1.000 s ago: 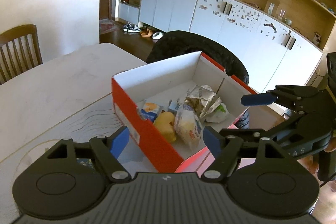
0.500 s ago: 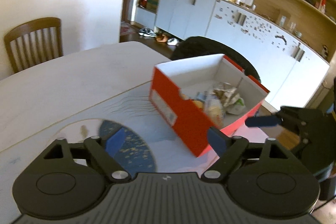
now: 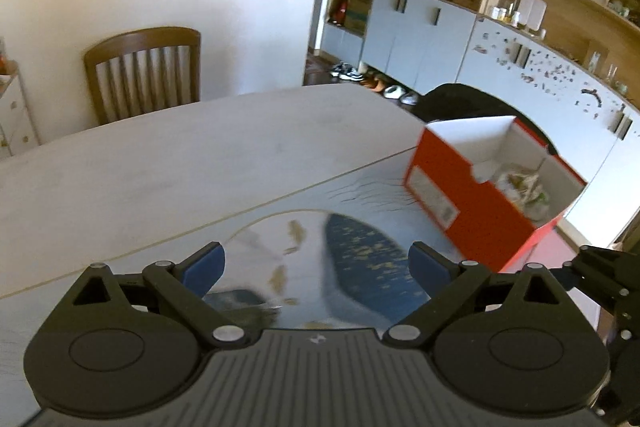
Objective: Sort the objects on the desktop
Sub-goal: 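Withdraw both tools from the box toward the black packet and seaweed bag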
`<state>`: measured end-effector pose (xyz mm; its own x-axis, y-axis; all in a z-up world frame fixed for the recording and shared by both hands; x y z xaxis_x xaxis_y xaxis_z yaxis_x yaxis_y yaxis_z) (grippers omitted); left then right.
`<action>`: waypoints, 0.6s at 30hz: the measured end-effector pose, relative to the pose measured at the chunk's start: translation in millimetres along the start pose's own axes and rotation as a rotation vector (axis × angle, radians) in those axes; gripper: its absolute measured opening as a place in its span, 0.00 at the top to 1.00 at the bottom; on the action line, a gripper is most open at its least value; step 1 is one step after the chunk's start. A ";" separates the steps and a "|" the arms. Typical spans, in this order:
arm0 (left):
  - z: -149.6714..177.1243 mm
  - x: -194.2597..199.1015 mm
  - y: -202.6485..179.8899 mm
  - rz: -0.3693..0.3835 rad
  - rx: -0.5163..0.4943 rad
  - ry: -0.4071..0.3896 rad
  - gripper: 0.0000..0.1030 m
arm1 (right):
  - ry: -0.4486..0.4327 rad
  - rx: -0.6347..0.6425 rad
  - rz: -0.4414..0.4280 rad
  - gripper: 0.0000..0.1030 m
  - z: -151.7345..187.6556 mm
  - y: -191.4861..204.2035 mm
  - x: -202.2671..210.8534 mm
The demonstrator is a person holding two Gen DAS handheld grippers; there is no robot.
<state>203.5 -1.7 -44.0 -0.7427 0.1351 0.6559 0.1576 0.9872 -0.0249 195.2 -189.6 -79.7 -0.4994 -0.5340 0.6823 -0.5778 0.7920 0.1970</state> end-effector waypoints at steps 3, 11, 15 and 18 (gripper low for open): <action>8.4 -4.0 14.3 -0.015 0.004 0.011 0.04 | 0.013 0.000 -0.008 0.08 2.3 16.5 -11.0; 31.6 -27.4 36.9 -0.043 -0.017 0.049 0.04 | 0.040 0.020 -0.020 0.08 8.6 50.2 -34.7; 38.2 -37.9 43.4 -0.064 -0.018 0.061 0.04 | 0.054 0.032 -0.016 0.10 14.1 63.1 -47.3; 43.2 -46.4 45.4 -0.081 -0.036 0.073 0.04 | 0.071 0.029 -0.011 0.14 19.4 68.7 -57.0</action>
<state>217.0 40.5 -108.1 -0.7050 0.0473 0.7077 0.1236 0.9907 0.0568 171.5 -110.5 -118.7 -0.4461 -0.5196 0.7287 -0.6019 0.7767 0.1854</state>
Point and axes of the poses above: each gripper's, at about its wrist camera, not at the fingertips, and x roughly against the way its jaws point, y to its left, z to its underside, the point moved 4 cm from there along -x, roughly the way its jaws point, and after that the axes turned 8 degrees about -x, right-handed, at the moved point
